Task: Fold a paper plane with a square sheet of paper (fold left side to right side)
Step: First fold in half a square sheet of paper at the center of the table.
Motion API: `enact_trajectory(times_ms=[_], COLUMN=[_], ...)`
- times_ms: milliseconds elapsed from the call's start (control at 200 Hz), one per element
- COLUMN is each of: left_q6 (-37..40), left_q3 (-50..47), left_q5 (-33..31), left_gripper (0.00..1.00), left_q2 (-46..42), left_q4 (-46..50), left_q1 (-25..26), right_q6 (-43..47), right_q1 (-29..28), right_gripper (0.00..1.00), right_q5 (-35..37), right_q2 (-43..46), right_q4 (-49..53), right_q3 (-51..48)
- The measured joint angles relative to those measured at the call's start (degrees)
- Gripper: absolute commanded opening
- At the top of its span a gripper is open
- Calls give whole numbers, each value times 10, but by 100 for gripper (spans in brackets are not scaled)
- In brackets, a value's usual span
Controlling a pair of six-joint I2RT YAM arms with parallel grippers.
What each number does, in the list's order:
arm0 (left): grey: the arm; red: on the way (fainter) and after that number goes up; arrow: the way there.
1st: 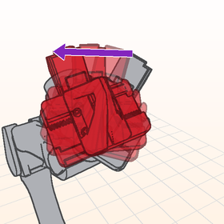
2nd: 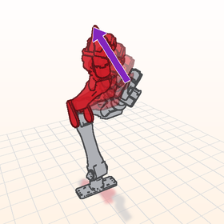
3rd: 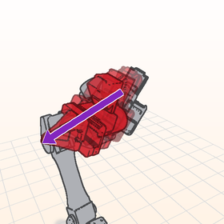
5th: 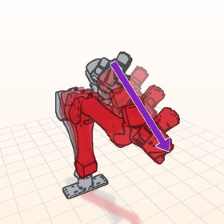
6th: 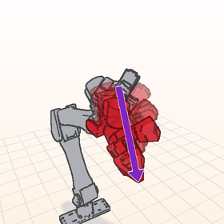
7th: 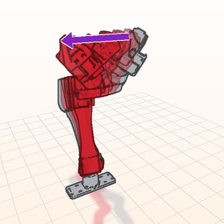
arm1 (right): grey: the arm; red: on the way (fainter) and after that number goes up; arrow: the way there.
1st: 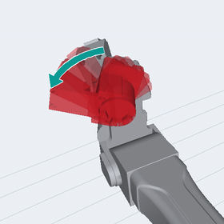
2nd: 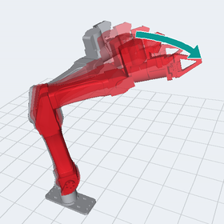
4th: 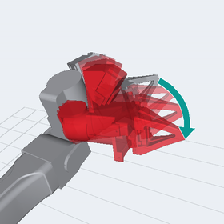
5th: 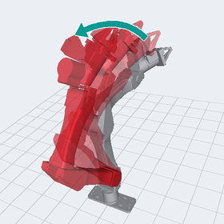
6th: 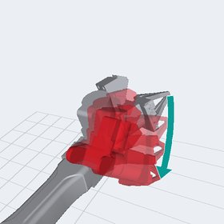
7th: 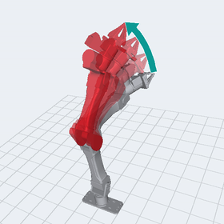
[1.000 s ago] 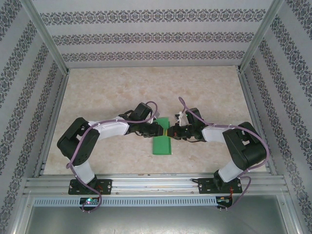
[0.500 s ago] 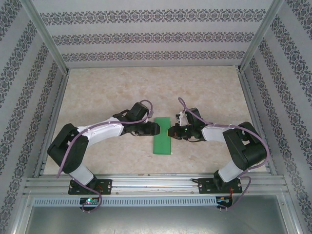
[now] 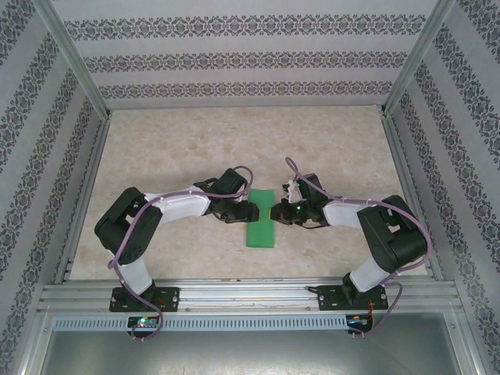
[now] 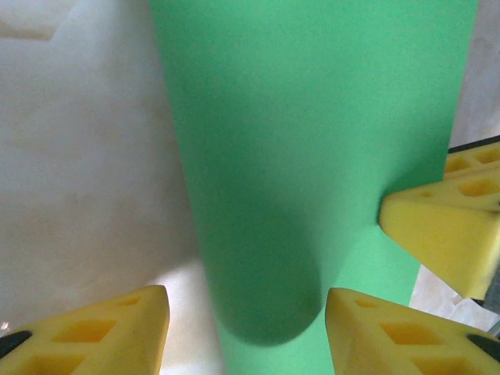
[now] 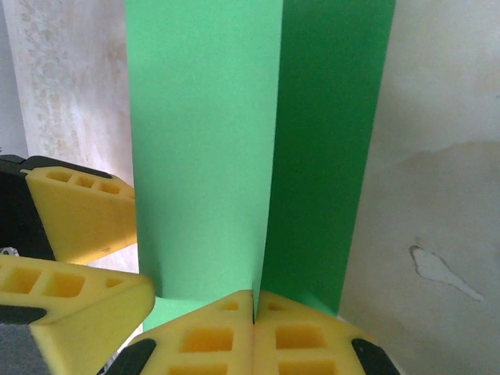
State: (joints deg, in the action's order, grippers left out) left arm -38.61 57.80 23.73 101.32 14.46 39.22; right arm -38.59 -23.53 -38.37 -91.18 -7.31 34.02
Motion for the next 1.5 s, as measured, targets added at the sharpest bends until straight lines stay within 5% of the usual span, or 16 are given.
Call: enact_trajectory(times_ms=[650,1074,1499], left_q6=[-9,-9,-9], left_q3=[36,53,64], left_q5=[-14,-20,-22], left_gripper=[46,45,44], left_q2=[39,48,55], left_q4=[34,55,71], left_q1=[6,8,9], right_q6=[24,45,54], right_q1=[3,69,80], right_gripper=[41,47,47], right_q5=[54,143,148], right_q2=[66,222,232], right_q4=[74,160,179], right_q3=[1,-16,-23])
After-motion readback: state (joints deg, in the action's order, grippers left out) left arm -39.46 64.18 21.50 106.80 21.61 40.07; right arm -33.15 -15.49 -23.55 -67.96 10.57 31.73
